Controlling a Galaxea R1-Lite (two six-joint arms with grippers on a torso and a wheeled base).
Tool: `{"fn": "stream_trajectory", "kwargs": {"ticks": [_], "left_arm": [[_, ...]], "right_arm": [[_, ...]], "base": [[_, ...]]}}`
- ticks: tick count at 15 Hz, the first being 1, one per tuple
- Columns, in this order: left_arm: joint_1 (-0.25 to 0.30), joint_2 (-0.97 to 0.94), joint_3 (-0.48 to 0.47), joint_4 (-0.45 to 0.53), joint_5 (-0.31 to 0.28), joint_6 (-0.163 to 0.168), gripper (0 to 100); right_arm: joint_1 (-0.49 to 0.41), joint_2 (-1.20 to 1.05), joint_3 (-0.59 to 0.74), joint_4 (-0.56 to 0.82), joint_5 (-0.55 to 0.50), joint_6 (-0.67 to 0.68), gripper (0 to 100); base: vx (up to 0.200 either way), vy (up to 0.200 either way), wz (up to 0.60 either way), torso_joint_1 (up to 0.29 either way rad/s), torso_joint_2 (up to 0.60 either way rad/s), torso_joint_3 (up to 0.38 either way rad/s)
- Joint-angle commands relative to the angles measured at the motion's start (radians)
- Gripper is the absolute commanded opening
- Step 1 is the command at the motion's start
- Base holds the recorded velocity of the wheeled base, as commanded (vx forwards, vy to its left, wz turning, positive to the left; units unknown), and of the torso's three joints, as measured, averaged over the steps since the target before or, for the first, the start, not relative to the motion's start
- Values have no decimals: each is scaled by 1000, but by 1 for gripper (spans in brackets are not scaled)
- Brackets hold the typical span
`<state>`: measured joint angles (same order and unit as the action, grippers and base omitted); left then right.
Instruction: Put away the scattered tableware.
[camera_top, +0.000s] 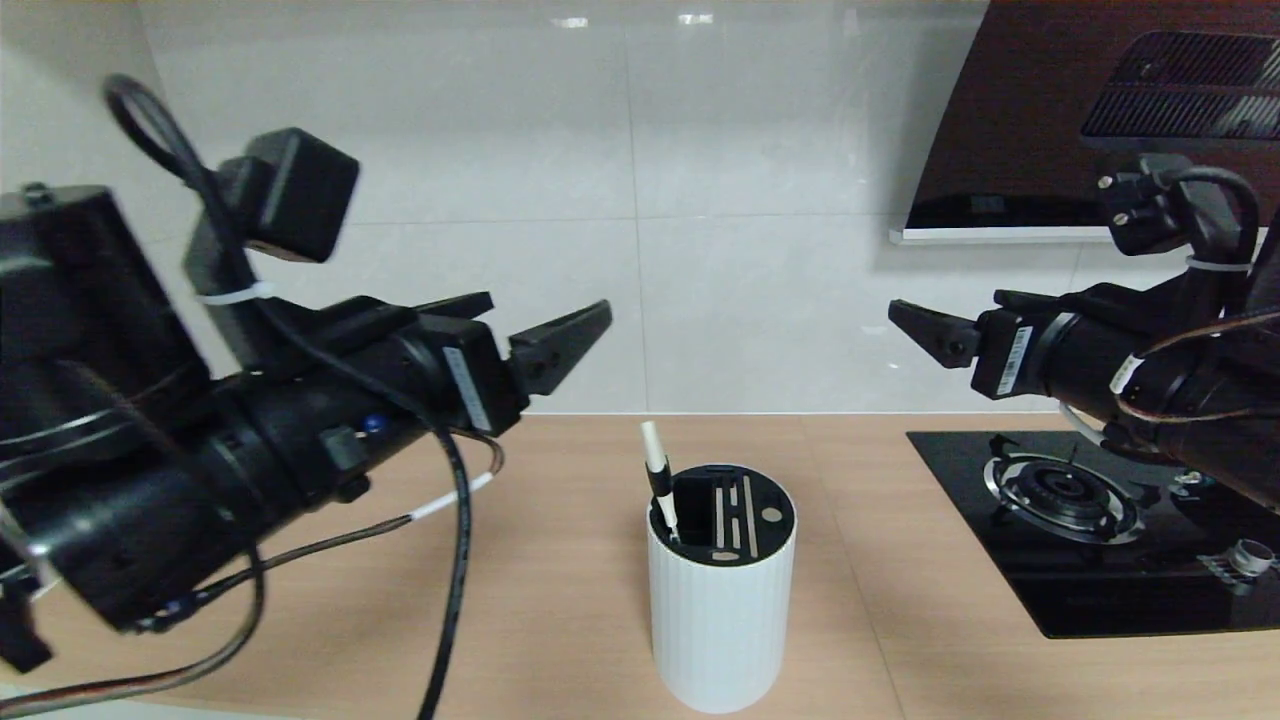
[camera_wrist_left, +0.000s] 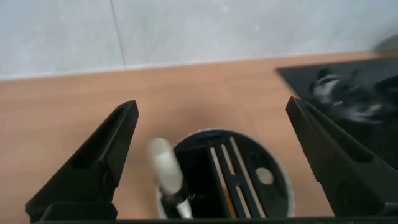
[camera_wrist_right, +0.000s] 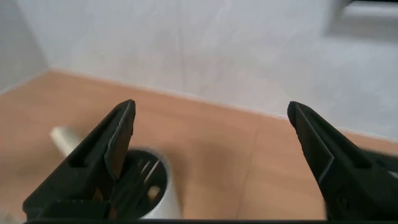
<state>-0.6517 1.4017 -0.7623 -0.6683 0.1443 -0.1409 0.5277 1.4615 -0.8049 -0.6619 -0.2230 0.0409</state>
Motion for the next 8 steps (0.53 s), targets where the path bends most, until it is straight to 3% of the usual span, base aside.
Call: {"fn": "stream_trajectory", "kwargs": {"ticks": [1,6,8], "left_arm": [[30,-222,87,99,-11,46,100],[52,-668,204,526,-6,56,100],[167,-874,235,714,-9,104,100]], "right_arm": [[-35,-72,59,-28,1,-12,100],[-189,-463,360,-27,27,-68,100],[-209,-714,470,8,50,-72,100]], "base": [[0,0,0,0,0,0],[0,0,0,0,0,0],[0,0,0,0,0,0]]}}
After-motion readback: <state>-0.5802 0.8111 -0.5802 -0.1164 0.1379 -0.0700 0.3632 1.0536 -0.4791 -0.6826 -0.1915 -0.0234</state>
